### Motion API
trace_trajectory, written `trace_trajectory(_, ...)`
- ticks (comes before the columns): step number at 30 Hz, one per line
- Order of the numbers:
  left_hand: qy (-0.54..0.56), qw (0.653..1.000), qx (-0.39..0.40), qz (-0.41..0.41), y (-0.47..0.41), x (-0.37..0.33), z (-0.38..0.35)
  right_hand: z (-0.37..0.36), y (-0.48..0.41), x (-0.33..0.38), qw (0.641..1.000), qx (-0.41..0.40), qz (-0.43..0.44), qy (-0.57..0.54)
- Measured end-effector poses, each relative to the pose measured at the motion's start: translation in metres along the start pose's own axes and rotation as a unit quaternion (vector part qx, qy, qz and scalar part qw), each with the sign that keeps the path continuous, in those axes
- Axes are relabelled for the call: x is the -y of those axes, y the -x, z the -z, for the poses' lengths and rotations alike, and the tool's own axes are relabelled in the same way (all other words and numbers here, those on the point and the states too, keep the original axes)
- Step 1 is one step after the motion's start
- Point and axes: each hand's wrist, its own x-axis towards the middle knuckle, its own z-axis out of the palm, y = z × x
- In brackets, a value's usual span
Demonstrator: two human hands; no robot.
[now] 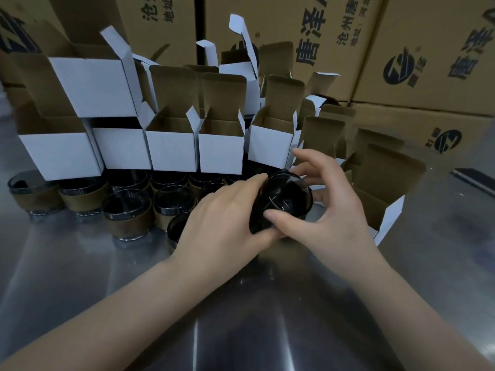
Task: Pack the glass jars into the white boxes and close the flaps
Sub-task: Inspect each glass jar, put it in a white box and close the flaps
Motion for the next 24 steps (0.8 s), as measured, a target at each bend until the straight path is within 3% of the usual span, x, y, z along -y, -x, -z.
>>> trace_trajectory(5, 0.024, 0.998, -0.053, 0.003, 0.007, 0.003, 0.006, 0.002, 0.001, 0.003, 0.998, 0.038, 0.025, -0.052)
trace_trajectory(9, 0.063, 0.996, -0.068, 0.016, 0.002, -0.003, 0.008, 0.001, 0.001, 0.003, 0.996, 0.048, -0.003, -0.080)
trace_trajectory(16, 0.099, 0.994, -0.052, 0.010, -0.014, -0.011, -0.006, 0.005, -0.001, -0.004, 0.992, -0.034, -0.046, -0.116)
trace_trajectory(24, 0.120, 0.989, -0.085, 0.012, -0.002, 0.000, -0.016, -0.006, 0.002, -0.004, 0.994, -0.042, -0.008, -0.104)
